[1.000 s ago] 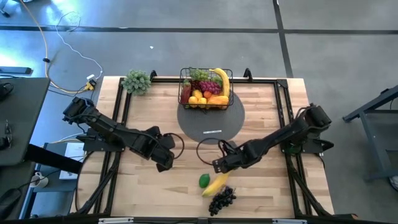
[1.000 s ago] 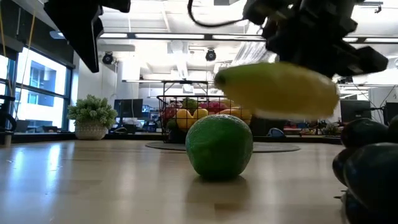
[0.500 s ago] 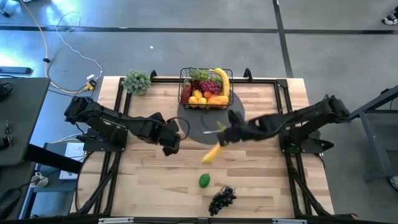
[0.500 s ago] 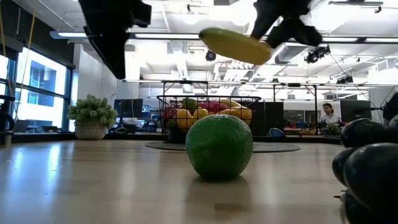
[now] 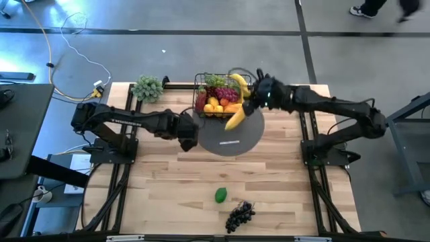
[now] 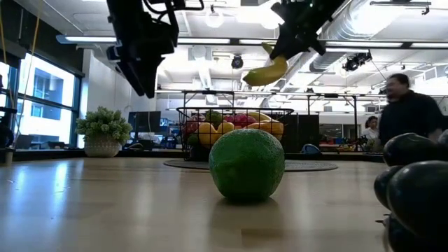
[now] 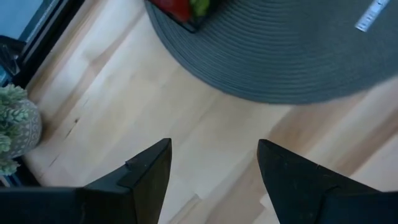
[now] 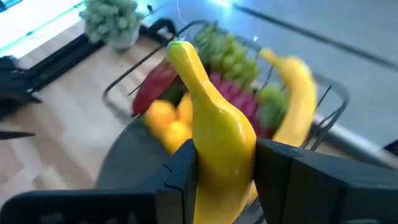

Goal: Build produce basket
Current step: Put the banana into the wire basket

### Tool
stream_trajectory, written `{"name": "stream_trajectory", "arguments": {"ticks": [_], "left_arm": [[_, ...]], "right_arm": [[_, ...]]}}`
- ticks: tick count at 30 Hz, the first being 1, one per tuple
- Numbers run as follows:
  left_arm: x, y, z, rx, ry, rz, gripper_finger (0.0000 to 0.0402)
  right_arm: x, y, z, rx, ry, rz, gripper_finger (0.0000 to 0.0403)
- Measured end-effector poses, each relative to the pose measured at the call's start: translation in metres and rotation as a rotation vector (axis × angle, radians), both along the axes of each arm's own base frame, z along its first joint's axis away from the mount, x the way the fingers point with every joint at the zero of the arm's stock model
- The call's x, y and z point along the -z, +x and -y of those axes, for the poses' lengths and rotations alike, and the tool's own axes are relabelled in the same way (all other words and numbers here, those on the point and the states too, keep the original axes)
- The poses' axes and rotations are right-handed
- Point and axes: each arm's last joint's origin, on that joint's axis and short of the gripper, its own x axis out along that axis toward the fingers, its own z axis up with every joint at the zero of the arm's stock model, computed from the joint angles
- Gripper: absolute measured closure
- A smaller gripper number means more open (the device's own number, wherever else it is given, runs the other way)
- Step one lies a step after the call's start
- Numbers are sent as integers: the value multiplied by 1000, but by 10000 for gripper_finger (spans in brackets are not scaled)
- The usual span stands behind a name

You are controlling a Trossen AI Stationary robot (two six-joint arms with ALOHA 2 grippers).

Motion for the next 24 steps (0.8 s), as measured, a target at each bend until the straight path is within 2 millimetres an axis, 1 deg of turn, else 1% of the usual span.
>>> {"name": "stream_trajectory", "arguments": {"ticks": [5,9,11,14,18,21,24], "left_arm": [[0,0,-12,-50,-3,19,174],[-1,1,-18,-71,1,45,174],[-1,1,-20,-78,2,56,174],[-1,2,-22,-86,0,70,174],[-1,2,-24,-93,0,70,174],[-1,2,-24,-110,-1,78,174],[-1,2,-24,-124,-3,85,174]], "right_arm": [[-6,-12,39,3,-98,-2,309],[-10,-22,65,-3,-198,-20,309],[-8,-25,78,-17,-245,-54,309],[-2,-27,97,-53,-286,-92,309],[13,-25,118,-93,-290,-141,309],[24,-21,128,-102,-284,-165,309],[34,-14,133,-115,-287,-184,309]]}}
